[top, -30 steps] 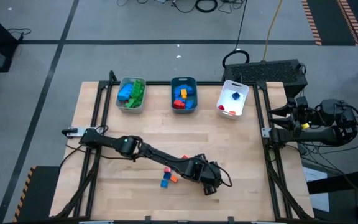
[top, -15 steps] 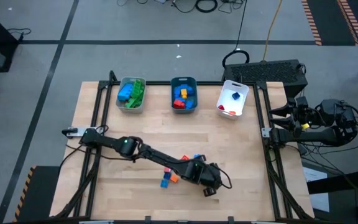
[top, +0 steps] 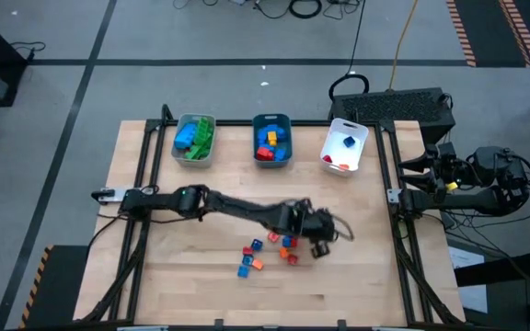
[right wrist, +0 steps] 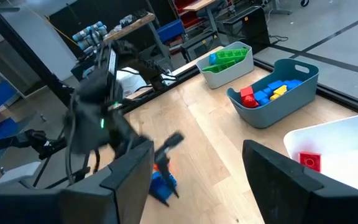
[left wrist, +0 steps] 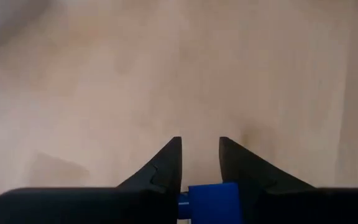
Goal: Sort blocks by size
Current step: Put the small blue 4 stud game piece into the white bin
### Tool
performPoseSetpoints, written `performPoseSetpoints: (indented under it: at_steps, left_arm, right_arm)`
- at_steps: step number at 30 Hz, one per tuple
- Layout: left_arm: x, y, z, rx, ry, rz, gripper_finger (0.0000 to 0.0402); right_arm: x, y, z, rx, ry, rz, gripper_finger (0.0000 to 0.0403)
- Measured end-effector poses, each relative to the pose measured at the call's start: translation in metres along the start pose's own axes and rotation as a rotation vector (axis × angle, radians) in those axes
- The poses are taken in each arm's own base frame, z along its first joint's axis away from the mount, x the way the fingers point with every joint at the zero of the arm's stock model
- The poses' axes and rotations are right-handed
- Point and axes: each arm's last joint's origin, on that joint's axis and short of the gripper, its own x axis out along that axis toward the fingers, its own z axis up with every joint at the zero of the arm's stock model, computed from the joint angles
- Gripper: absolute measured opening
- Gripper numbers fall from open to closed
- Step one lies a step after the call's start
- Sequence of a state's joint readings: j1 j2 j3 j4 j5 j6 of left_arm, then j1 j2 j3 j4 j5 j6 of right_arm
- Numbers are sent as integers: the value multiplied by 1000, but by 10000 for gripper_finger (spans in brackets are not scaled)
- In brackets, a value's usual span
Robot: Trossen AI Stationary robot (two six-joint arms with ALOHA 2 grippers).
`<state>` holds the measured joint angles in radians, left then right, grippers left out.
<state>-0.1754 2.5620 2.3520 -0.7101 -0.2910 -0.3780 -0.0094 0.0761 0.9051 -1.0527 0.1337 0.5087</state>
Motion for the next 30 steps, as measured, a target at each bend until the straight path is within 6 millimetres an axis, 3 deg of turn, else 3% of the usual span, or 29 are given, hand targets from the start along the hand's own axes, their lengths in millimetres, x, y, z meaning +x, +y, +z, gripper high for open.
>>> performPoseSetpoints:
  at_steps: [10,18,23,28,30]
  left_arm:
    - [5,105,76,-133,-393,45,94]
    - [10,184,96,-248,-496,97,94]
    - [18,207,100,-315,-565,80,94]
    - [30,212,100,-361,-631,22,96]
    - [33,211,97,-358,-612,22,117]
  right_arm:
    - [0,0,0,3,-1,-3,238]
    - [0,0,0,0,-3,-5,238]
    - [0,-1,0,0,-13,-23,238]
    - [0,-1,0,-4,-14,-25,238]
    - [0,-1,0,-6,-14,-24,238]
